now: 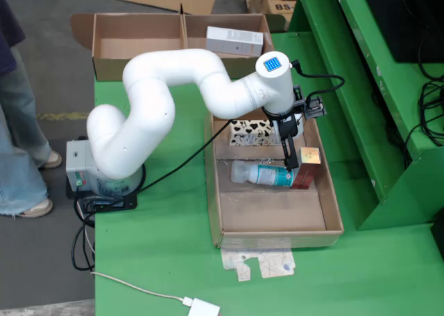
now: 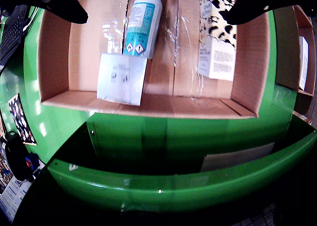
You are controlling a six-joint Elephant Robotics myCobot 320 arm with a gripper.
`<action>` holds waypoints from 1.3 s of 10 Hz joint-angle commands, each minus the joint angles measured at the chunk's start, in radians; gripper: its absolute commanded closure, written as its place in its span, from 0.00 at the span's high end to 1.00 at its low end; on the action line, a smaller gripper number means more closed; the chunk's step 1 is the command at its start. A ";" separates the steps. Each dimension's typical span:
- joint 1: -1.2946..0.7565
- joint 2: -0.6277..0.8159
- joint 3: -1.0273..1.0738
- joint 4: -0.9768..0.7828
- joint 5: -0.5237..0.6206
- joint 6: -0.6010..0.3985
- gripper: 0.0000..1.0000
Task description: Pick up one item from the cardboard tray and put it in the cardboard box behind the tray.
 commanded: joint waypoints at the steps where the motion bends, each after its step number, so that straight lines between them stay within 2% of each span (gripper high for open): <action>1: 0.006 0.204 -0.229 0.066 -0.010 0.009 1.00; 2: 0.006 0.204 -0.229 0.066 -0.010 0.009 1.00; 3: 0.012 0.325 -0.401 0.114 -0.012 0.014 1.00; 8: -0.003 0.430 -0.561 0.159 -0.003 0.012 1.00; 9: -0.015 0.387 -0.551 0.167 0.008 0.005 1.00; 11: -0.015 0.387 -0.551 0.167 0.008 0.005 1.00; 12: -0.020 0.295 -0.525 0.220 0.013 -0.004 1.00; 13: -0.020 0.295 -0.525 0.220 0.013 -0.004 1.00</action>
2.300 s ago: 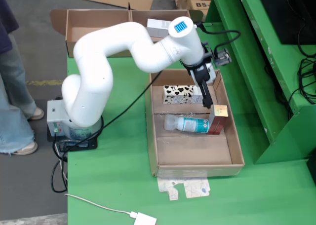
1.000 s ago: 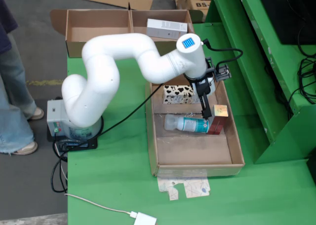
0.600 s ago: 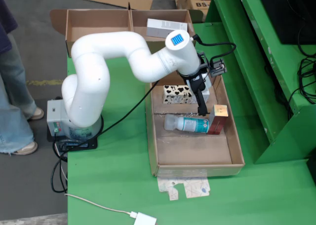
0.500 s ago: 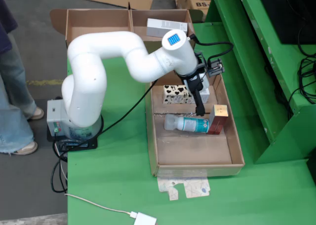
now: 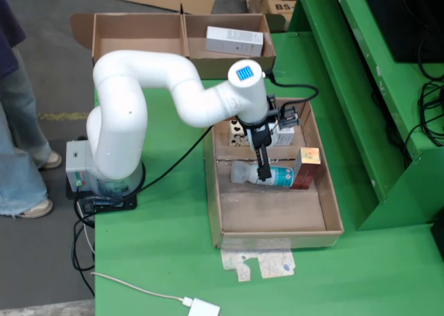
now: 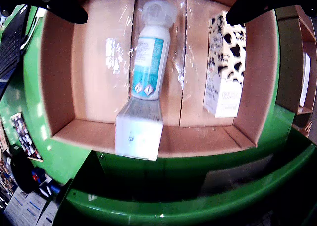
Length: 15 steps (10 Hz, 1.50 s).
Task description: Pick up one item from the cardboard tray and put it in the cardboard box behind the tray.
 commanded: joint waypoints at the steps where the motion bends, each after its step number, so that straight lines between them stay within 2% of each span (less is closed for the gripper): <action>1: -0.020 -0.199 0.093 0.121 0.021 -0.036 1.00; 2: -0.020 -0.199 0.093 0.121 0.021 -0.036 1.00; 5: -0.004 -0.353 0.187 0.186 0.006 -0.047 1.00; 7: -0.004 -0.353 0.187 0.186 0.006 -0.047 1.00; 8: 0.006 -0.470 0.286 0.182 0.000 -0.045 1.00; 15: -0.013 -0.521 0.259 0.263 0.012 -0.046 1.00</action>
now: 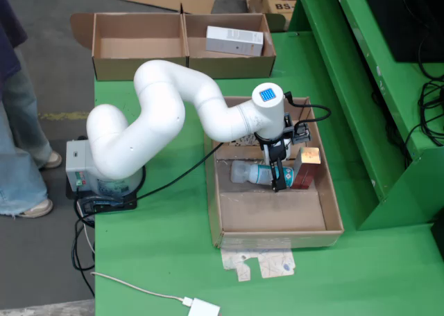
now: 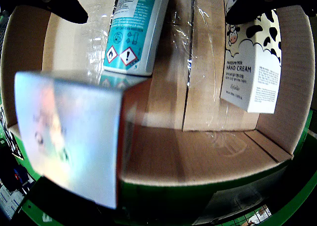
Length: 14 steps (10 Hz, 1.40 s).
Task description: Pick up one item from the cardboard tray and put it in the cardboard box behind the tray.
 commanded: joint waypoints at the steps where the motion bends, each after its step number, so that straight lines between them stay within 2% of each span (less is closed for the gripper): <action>1: -0.013 0.014 0.006 0.038 0.005 -0.003 1.00; 13: -0.100 0.065 -0.164 0.130 0.012 0.004 1.00; 14: -0.108 0.112 -0.249 0.175 0.013 0.002 1.00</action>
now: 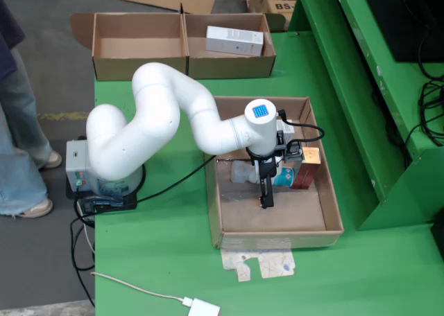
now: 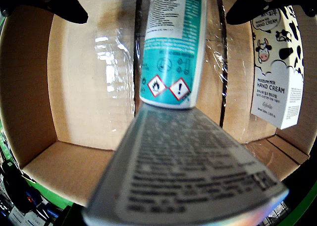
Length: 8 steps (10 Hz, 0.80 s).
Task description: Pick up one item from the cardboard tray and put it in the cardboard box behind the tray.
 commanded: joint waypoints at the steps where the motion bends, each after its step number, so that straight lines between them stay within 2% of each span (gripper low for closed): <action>1: -0.018 0.075 -0.065 0.058 0.007 -0.009 1.00; 8: 0.004 -0.002 -0.051 0.085 0.011 -0.015 1.00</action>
